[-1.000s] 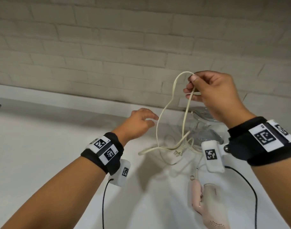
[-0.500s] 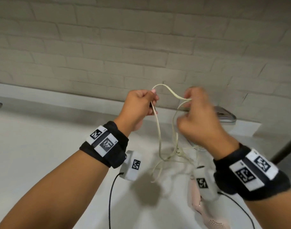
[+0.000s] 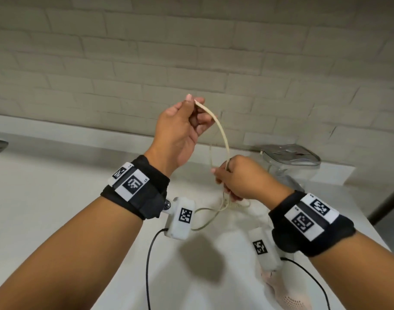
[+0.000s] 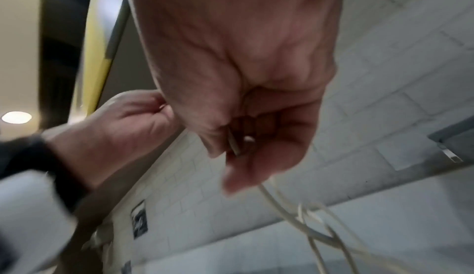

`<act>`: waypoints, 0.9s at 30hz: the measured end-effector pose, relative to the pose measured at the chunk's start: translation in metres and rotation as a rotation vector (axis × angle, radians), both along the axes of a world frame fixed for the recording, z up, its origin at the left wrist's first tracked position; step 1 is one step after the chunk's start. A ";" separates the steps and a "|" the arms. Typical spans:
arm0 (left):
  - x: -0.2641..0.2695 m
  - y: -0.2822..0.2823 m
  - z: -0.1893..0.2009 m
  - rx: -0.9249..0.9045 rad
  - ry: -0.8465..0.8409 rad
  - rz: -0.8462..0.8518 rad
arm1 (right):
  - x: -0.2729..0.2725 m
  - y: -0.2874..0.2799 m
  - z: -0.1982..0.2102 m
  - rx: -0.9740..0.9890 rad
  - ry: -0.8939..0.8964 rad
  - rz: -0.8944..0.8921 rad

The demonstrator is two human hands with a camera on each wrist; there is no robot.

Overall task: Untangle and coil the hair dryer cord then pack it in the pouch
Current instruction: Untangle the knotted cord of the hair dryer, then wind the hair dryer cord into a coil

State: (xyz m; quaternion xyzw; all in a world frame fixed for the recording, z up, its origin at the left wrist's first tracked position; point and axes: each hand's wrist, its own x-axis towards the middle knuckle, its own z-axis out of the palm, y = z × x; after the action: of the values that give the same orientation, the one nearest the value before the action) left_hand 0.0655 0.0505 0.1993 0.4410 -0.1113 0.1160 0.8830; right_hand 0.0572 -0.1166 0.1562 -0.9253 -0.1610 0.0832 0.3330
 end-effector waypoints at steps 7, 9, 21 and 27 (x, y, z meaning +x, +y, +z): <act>-0.018 -0.011 -0.101 0.978 0.014 -0.021 | 0.014 -0.006 0.048 0.509 -0.036 0.039; -0.022 -0.019 -0.133 1.057 0.071 -0.111 | 0.016 -0.007 0.060 0.637 0.018 0.036; -0.002 -0.015 -0.094 0.636 0.156 -0.043 | 0.015 -0.016 0.046 0.634 0.051 0.119; 0.002 -0.004 -0.065 0.551 0.223 0.003 | 0.010 -0.015 0.005 0.632 0.061 0.196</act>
State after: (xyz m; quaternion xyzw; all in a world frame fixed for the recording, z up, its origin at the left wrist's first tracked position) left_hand 0.0674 0.0463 0.1346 0.6742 -0.0403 0.0338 0.7366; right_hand 0.0675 -0.1311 0.1614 -0.7535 -0.2570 0.0886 0.5986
